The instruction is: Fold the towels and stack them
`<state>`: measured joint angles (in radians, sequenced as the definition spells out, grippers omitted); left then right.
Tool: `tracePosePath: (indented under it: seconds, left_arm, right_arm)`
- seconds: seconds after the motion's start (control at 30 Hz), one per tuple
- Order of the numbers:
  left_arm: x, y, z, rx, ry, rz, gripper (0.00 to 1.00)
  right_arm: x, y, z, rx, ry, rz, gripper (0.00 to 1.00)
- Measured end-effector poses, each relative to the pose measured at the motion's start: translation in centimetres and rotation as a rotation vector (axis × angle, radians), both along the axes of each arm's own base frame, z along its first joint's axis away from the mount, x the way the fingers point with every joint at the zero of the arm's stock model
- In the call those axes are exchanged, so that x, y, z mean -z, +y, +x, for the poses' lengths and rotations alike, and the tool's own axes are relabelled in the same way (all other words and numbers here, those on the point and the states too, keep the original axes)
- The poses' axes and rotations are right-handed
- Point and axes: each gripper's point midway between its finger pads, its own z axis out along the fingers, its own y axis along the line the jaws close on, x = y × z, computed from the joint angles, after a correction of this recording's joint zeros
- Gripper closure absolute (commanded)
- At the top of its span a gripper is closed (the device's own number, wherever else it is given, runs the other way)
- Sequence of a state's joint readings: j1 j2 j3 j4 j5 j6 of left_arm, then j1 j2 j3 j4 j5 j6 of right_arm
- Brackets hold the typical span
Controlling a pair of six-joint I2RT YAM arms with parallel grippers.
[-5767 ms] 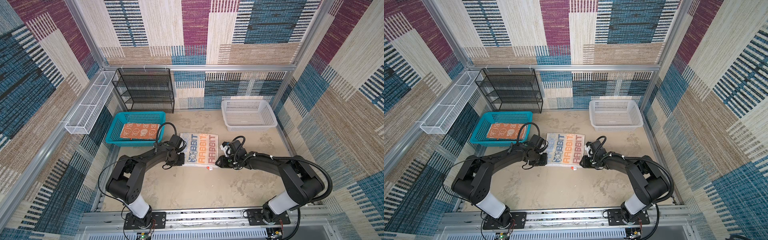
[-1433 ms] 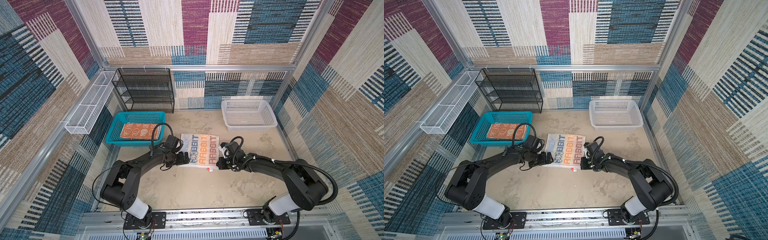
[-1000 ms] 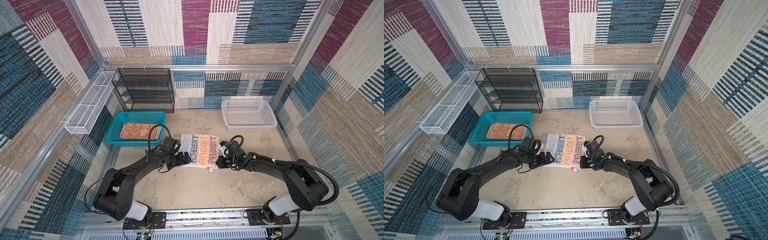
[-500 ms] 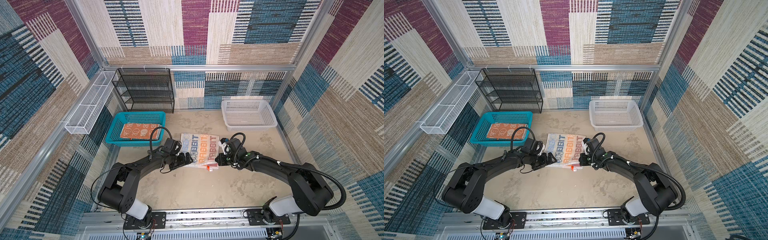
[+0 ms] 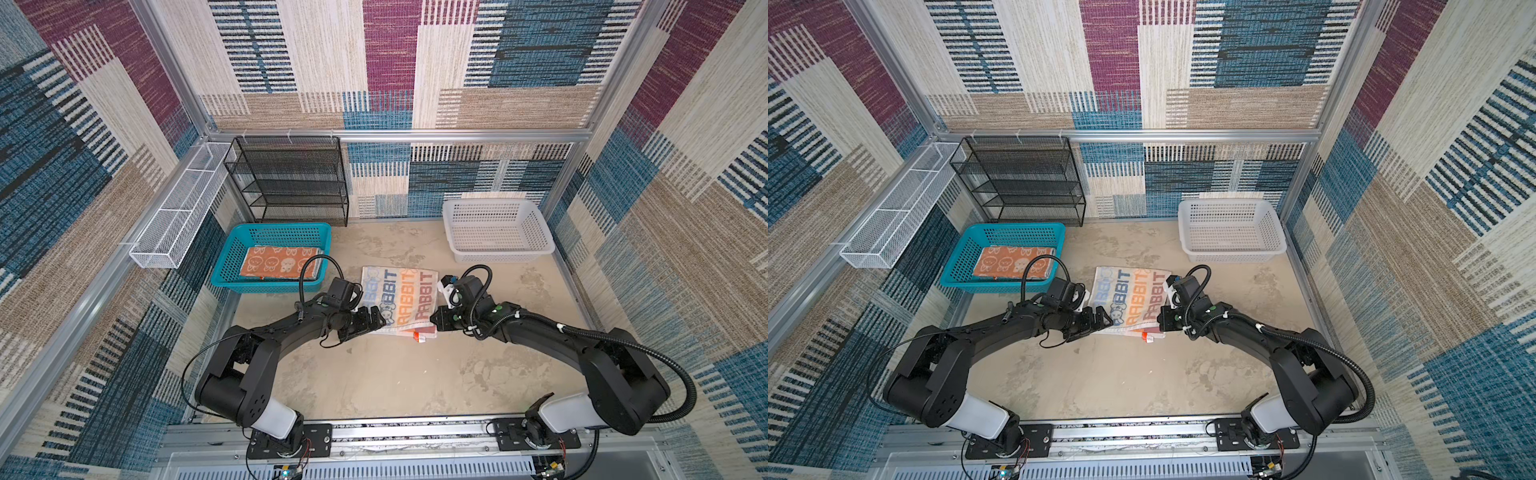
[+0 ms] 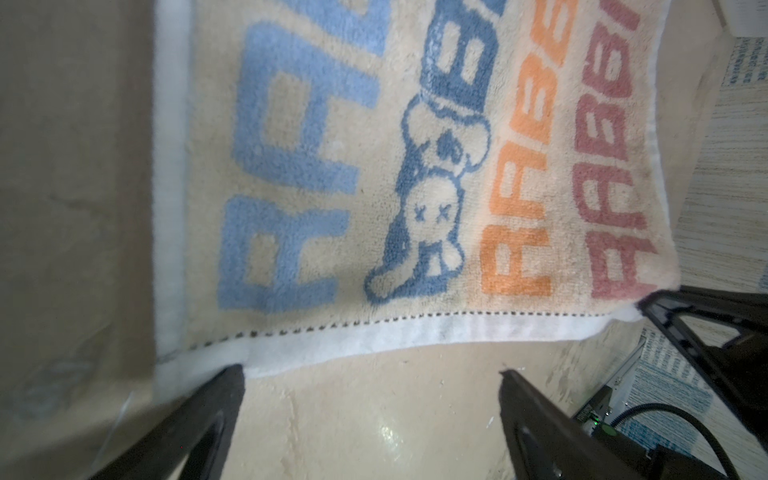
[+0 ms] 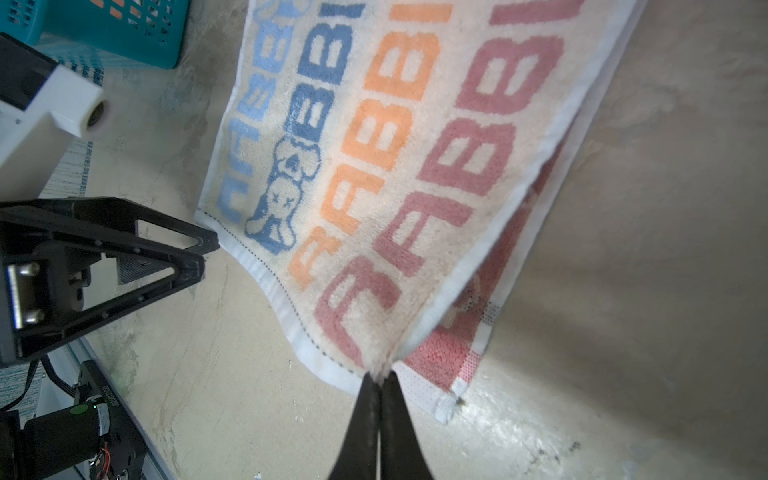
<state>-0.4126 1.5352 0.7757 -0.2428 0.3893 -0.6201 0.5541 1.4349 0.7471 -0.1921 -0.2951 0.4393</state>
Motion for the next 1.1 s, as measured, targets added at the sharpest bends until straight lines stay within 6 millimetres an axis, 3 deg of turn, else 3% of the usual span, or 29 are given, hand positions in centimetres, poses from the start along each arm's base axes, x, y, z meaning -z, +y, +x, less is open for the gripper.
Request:
tracePosePath:
  seconds: [0.6, 1.1]
  left_arm:
    - [0.1, 0.6, 0.1, -0.005, -0.010, 0.029, 0.01]
    - [0.1, 0.6, 0.2, -0.006, -0.008, 0.030, 0.01]
  right_arm:
    - [1.5, -1.8, -0.2, 0.031, 0.032, -0.025, 0.94]
    - [3.7, -0.2, -1.5, -0.025, 0.096, 0.013, 0.92]
